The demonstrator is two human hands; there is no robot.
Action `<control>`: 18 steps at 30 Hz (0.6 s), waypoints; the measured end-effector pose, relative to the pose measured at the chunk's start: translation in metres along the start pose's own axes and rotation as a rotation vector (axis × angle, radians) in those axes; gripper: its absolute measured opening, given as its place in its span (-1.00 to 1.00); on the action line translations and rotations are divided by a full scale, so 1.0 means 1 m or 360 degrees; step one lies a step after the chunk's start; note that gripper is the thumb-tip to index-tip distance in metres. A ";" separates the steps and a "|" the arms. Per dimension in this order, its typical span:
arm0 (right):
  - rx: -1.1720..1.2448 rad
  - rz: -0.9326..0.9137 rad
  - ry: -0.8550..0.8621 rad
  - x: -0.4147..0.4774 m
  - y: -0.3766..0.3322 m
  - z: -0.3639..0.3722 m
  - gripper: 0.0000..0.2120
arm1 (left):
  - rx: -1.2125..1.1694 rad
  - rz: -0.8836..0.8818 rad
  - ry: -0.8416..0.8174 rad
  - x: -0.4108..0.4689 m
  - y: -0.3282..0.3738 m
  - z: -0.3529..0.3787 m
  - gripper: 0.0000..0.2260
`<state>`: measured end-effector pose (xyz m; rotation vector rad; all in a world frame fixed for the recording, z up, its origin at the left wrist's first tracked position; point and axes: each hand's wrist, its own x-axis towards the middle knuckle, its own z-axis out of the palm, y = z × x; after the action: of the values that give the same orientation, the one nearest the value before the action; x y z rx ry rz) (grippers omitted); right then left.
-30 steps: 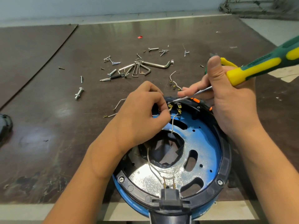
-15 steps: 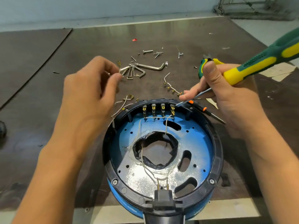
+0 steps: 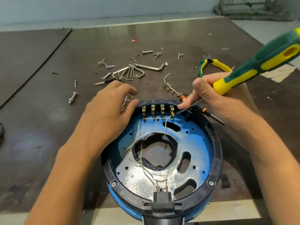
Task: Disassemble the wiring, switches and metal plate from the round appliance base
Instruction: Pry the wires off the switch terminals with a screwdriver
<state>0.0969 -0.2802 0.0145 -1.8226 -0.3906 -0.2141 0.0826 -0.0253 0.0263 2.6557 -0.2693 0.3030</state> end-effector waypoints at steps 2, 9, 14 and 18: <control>-0.0019 -0.0026 -0.0013 -0.002 -0.002 0.000 -0.54 | -0.0142 0.0101 0.0019 -0.002 0.015 0.002 -0.85; -0.0033 -0.0155 -0.0001 -0.004 0.001 -0.001 -0.62 | 0.0208 0.0236 -0.0284 -0.007 0.051 0.028 -0.82; 0.0184 -0.0123 0.0090 -0.007 0.017 0.001 -0.61 | 0.0306 0.0198 -0.0346 0.003 0.053 0.036 -0.79; 0.0415 -0.0065 0.0214 -0.015 0.024 0.008 -0.61 | 0.0368 0.0227 -0.0343 0.004 0.052 0.035 -0.83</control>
<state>0.0918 -0.2808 -0.0142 -1.5361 -0.3441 -0.2982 0.0799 -0.0874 0.0179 2.9069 -0.5224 0.0959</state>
